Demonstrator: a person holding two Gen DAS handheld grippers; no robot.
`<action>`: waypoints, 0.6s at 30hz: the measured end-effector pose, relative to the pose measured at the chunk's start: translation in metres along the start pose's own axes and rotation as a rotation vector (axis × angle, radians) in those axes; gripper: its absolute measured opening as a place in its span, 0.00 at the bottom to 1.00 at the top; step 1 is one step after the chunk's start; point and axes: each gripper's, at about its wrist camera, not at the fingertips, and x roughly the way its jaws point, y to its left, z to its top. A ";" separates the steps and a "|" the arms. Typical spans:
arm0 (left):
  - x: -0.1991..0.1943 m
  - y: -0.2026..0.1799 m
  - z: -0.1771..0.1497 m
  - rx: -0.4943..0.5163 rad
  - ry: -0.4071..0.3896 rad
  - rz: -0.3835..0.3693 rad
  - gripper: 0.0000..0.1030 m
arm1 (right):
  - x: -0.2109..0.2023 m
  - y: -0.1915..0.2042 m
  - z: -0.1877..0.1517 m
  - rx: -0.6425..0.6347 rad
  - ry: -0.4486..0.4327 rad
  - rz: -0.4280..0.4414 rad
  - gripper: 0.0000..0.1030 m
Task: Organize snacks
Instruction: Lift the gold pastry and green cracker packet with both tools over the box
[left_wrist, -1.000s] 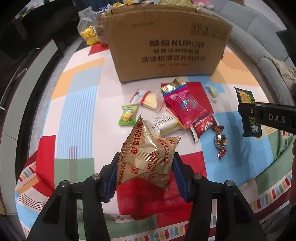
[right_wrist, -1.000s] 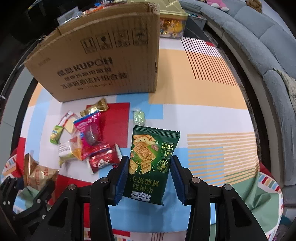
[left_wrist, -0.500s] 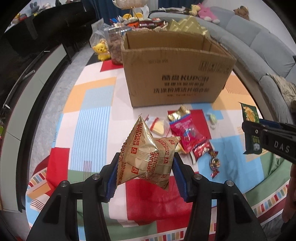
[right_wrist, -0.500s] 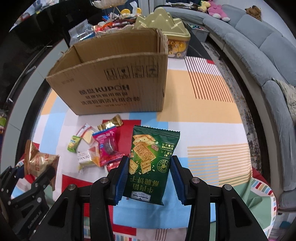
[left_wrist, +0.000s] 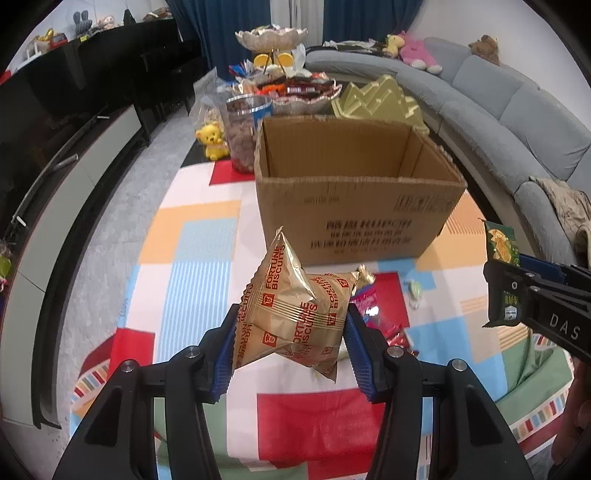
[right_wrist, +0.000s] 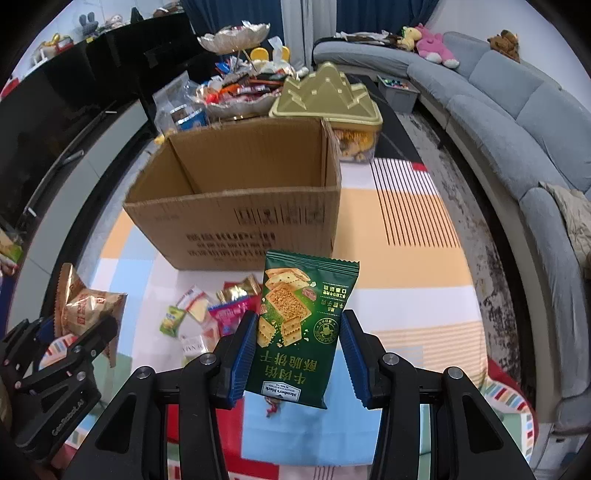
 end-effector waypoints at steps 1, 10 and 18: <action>-0.002 0.000 0.004 -0.002 -0.008 0.001 0.51 | 0.000 0.000 0.000 0.000 0.000 0.000 0.45; -0.017 0.002 0.044 -0.023 -0.075 0.001 0.51 | -0.013 0.009 0.026 -0.021 -0.050 0.017 0.45; -0.018 -0.001 0.076 -0.030 -0.115 -0.002 0.51 | -0.020 0.014 0.055 -0.034 -0.093 0.023 0.45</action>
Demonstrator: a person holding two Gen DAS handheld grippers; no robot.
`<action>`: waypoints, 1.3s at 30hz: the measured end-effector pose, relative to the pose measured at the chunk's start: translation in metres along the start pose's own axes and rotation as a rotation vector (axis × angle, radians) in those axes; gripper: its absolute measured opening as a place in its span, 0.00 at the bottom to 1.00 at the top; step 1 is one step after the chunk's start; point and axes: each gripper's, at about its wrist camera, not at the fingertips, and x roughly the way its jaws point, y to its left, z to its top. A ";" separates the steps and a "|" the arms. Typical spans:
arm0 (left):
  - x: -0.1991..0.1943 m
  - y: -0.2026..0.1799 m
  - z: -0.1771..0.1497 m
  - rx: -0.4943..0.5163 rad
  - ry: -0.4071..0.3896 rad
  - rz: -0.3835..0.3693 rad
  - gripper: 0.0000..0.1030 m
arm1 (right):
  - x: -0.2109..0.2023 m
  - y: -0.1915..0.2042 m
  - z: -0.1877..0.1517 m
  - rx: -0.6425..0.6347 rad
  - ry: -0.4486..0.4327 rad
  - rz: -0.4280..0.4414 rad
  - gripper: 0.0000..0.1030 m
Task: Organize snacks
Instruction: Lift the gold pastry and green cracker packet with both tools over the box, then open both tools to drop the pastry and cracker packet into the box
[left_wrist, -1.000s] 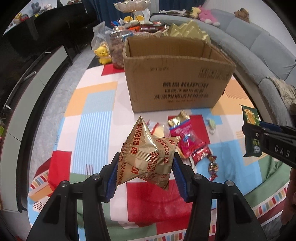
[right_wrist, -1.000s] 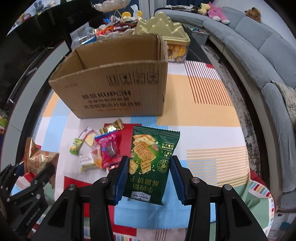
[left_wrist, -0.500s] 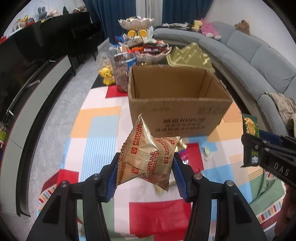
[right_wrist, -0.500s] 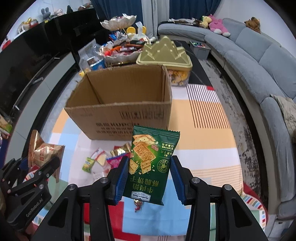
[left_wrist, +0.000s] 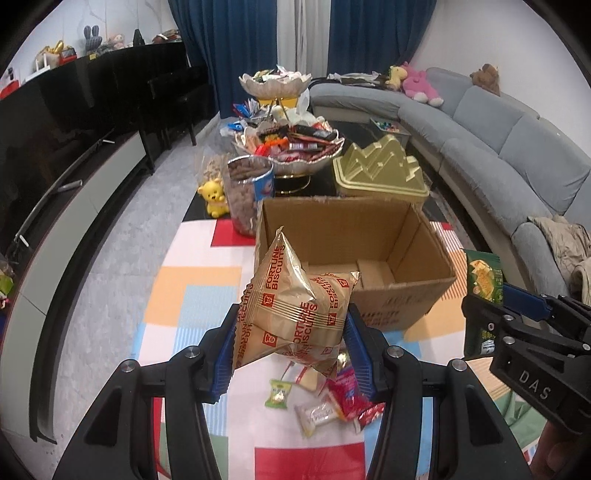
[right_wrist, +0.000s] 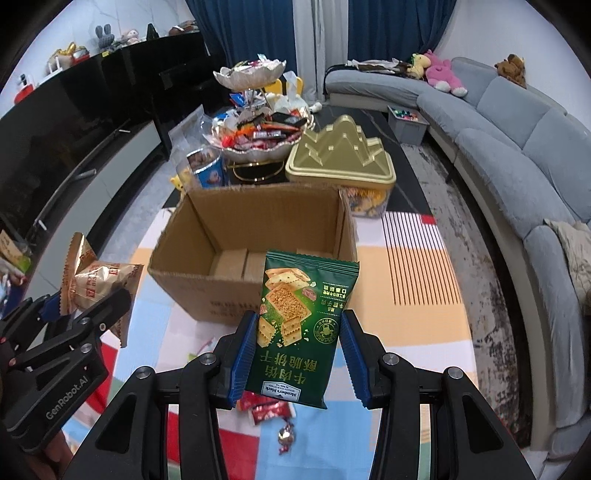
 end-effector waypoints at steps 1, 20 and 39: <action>0.001 0.000 0.003 -0.001 -0.003 -0.001 0.51 | 0.001 0.001 0.003 -0.002 -0.003 0.000 0.45; 0.040 -0.003 0.057 -0.007 -0.018 -0.010 0.51 | 0.028 0.007 0.063 -0.041 -0.022 0.013 0.45; 0.081 -0.002 0.081 -0.006 0.027 -0.027 0.55 | 0.076 0.000 0.086 -0.040 0.041 0.045 0.45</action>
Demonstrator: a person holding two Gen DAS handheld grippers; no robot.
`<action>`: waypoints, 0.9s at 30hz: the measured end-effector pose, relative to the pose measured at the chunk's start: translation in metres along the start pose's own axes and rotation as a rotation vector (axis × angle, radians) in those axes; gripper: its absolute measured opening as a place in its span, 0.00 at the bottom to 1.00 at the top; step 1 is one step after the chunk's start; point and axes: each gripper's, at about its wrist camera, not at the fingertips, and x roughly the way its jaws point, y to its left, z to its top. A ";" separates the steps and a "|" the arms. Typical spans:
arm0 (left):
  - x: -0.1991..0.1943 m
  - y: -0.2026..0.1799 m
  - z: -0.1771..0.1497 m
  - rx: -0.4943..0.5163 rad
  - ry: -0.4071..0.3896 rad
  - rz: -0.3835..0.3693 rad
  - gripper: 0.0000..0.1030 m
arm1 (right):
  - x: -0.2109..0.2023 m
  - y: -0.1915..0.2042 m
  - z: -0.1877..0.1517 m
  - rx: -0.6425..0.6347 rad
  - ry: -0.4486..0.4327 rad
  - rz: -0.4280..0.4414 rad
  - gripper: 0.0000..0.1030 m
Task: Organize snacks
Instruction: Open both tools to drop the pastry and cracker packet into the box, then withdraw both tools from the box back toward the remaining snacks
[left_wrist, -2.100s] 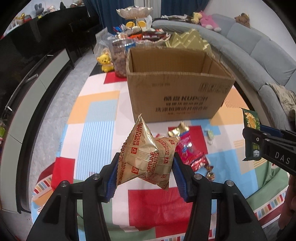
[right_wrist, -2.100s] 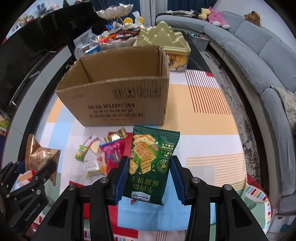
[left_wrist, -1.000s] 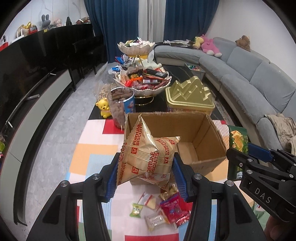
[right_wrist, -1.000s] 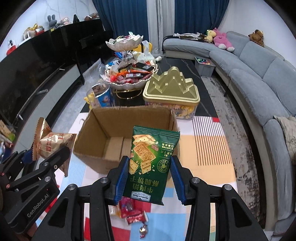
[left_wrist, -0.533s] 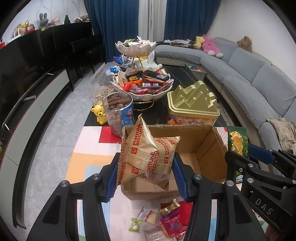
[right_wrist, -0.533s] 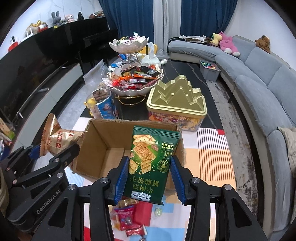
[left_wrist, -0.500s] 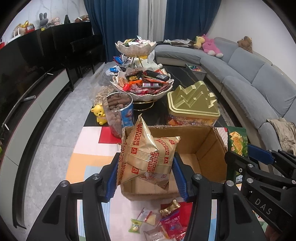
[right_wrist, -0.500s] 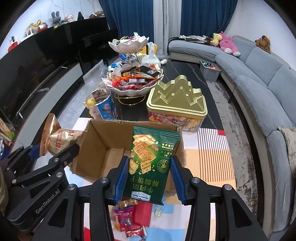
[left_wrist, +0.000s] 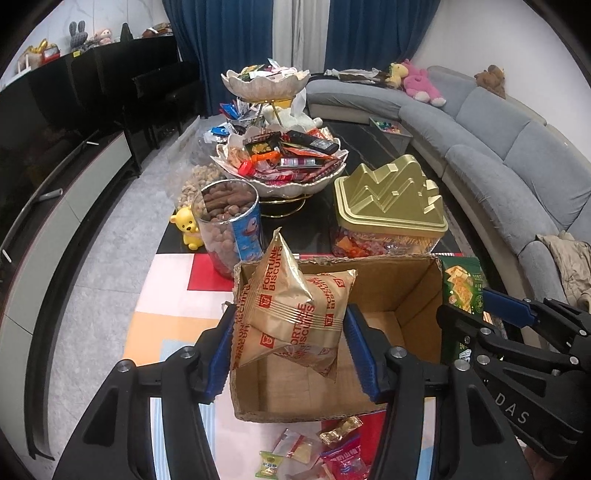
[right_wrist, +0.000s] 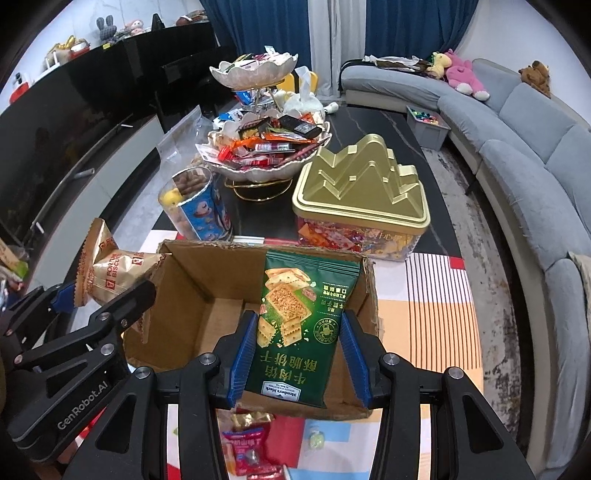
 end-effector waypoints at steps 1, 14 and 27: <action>0.000 0.001 0.000 -0.002 0.001 -0.002 0.57 | 0.001 0.000 0.001 0.002 0.001 0.002 0.45; -0.008 0.012 -0.001 -0.027 -0.005 0.038 0.88 | -0.006 -0.005 0.001 0.018 -0.002 -0.050 0.70; -0.039 0.019 -0.005 -0.042 -0.032 0.055 0.91 | -0.037 -0.002 -0.003 0.025 -0.049 -0.066 0.70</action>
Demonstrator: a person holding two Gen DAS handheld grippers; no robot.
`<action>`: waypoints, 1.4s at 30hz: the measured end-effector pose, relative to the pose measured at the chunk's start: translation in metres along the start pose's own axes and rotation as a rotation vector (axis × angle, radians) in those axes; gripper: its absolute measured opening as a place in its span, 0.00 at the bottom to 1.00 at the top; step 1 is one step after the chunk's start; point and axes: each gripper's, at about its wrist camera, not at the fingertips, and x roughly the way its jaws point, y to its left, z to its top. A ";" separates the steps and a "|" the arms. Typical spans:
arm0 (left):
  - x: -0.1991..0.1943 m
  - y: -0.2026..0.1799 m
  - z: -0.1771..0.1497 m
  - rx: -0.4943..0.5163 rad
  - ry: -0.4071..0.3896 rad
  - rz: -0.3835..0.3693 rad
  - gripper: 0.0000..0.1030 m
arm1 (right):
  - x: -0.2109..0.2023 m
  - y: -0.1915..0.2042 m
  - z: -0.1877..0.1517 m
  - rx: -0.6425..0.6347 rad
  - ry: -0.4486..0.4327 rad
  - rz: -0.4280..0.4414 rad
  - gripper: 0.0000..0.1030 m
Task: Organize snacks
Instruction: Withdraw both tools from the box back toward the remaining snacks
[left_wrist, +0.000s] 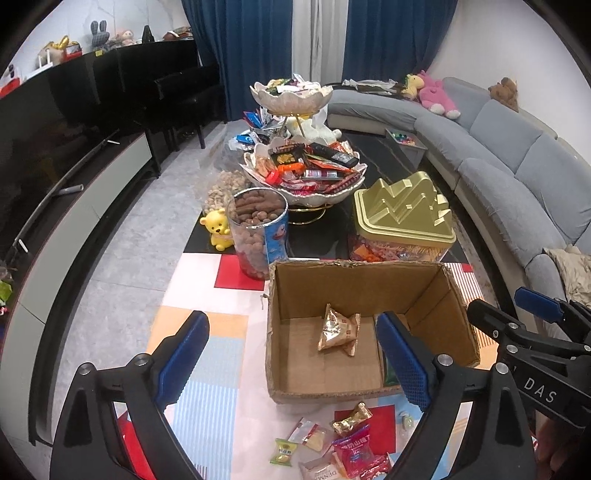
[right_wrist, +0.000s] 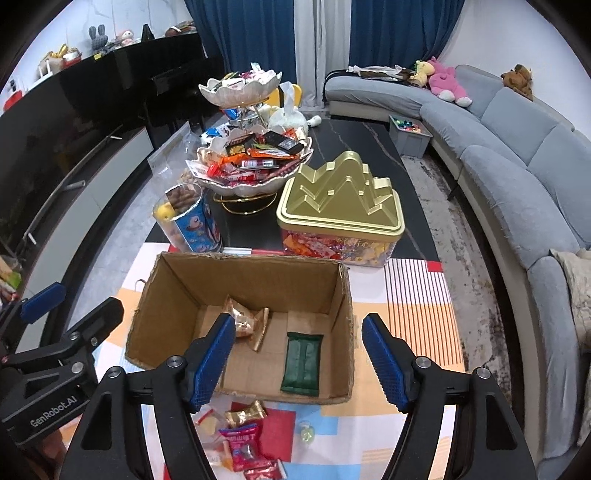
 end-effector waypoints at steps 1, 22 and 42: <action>-0.003 0.001 -0.001 -0.002 -0.002 0.000 0.91 | 0.000 0.000 0.000 0.000 0.000 0.000 0.70; -0.042 0.003 -0.025 0.021 -0.037 -0.025 0.91 | -0.038 0.001 -0.028 0.024 -0.017 -0.006 0.70; -0.047 0.002 -0.072 0.090 -0.007 -0.059 0.91 | -0.047 0.003 -0.080 0.051 0.045 -0.019 0.70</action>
